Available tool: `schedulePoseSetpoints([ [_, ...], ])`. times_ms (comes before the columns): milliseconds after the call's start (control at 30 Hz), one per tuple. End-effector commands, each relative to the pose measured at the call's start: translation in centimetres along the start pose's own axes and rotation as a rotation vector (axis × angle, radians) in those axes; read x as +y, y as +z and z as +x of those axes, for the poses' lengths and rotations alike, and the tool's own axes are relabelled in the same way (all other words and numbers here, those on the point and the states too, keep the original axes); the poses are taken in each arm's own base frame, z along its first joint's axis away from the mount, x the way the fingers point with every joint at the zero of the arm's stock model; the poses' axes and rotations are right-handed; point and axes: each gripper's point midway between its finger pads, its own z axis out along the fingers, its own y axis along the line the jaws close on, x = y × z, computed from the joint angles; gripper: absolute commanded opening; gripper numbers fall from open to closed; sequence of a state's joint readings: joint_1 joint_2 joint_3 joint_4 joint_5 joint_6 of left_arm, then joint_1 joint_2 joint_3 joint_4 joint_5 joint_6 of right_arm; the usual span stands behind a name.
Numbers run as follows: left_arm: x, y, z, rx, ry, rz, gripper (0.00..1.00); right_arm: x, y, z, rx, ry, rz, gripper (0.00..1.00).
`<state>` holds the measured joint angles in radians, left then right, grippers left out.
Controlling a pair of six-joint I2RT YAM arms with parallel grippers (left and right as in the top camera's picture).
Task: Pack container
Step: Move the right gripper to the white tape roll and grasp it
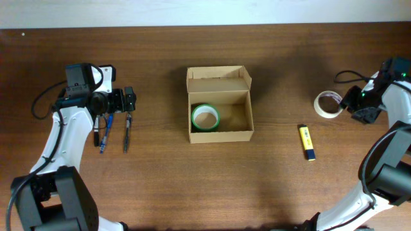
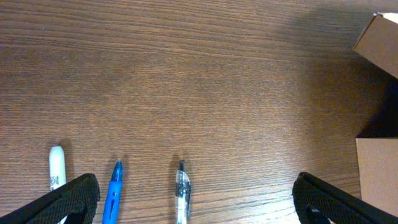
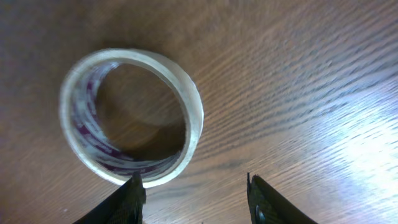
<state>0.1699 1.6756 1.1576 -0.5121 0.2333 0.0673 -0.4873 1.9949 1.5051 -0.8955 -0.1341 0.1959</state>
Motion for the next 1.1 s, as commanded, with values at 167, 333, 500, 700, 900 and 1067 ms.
schedulePoseSetpoints([
  [167,-0.2,-0.1,-0.6,-0.012,0.018,0.013,0.99,-0.4,2.7,1.4,0.013,0.075,-0.006,0.52],
  [333,-0.2,-0.1,-0.6,-0.012,0.018,0.013,0.99,-1.2,3.1,1.2,-0.01,0.113,0.038,0.52],
  [500,-0.2,-0.1,-0.6,-0.012,0.018,0.013,0.99,-1.1,3.2,0.6,-0.033,0.148,0.032,0.52],
  [700,-0.2,-0.1,-0.6,-0.012,0.018,0.013,0.99,-0.7,4.3,1.1,-0.012,0.142,0.048,0.49],
  [900,-0.2,-0.1,-0.6,-0.012,0.018,0.013,0.99,0.2,6.2,2.2,0.032,0.124,0.062,0.48],
  [1067,-0.2,-0.1,-0.6,-0.012,0.018,0.013,1.0,0.3,6.2,2.4,0.042,0.122,0.064,0.04],
])
